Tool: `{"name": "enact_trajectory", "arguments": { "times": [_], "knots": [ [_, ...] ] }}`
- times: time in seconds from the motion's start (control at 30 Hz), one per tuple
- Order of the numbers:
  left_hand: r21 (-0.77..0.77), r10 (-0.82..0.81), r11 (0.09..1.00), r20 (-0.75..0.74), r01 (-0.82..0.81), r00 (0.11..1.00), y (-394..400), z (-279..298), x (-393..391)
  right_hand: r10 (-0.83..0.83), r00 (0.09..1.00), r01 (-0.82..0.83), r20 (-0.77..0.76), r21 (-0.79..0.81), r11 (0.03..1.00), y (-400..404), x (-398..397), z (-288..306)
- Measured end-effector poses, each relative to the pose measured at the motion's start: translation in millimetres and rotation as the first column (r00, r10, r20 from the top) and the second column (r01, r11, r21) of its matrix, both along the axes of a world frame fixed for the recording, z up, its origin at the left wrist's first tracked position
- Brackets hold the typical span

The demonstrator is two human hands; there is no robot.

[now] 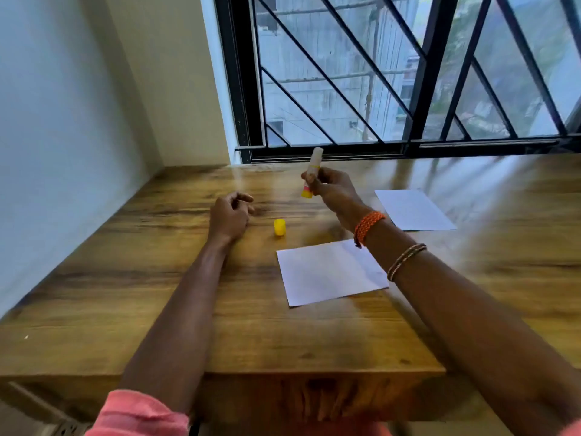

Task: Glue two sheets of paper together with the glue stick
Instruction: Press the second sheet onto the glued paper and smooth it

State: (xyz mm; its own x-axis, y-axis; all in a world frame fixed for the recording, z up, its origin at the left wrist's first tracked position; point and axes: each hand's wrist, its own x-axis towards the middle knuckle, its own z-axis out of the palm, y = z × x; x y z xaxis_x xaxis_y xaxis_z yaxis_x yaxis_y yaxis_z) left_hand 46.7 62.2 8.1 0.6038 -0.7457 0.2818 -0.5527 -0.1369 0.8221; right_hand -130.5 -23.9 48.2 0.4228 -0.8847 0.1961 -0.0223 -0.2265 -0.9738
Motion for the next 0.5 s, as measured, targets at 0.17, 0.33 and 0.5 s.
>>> {"name": "enact_trajectory", "arguments": {
  "times": [0.17, 0.33, 0.5],
  "knots": [
    [0.059, -0.022, 0.998, 0.074, 0.018, 0.997, -5.2, 0.7, -0.6, 0.027, 0.983, -0.060, -0.181, -0.176, 0.983, -16.2, 27.7, -3.1],
    [0.113, -0.046, 0.993, 0.171, 0.027, 0.984, -6.6, -1.3, -1.4, -0.040, 0.952, -0.042, -0.304, -0.259, 0.965, -42.4, 46.0, -17.6],
    [0.114, -0.044, 0.993, 0.181, 0.023, 0.983, -5.0, 0.2, -1.9, -0.003, 0.916, -0.106, -0.401, -0.249, 0.963, -29.9, 52.1, -22.1]
  ]
}}
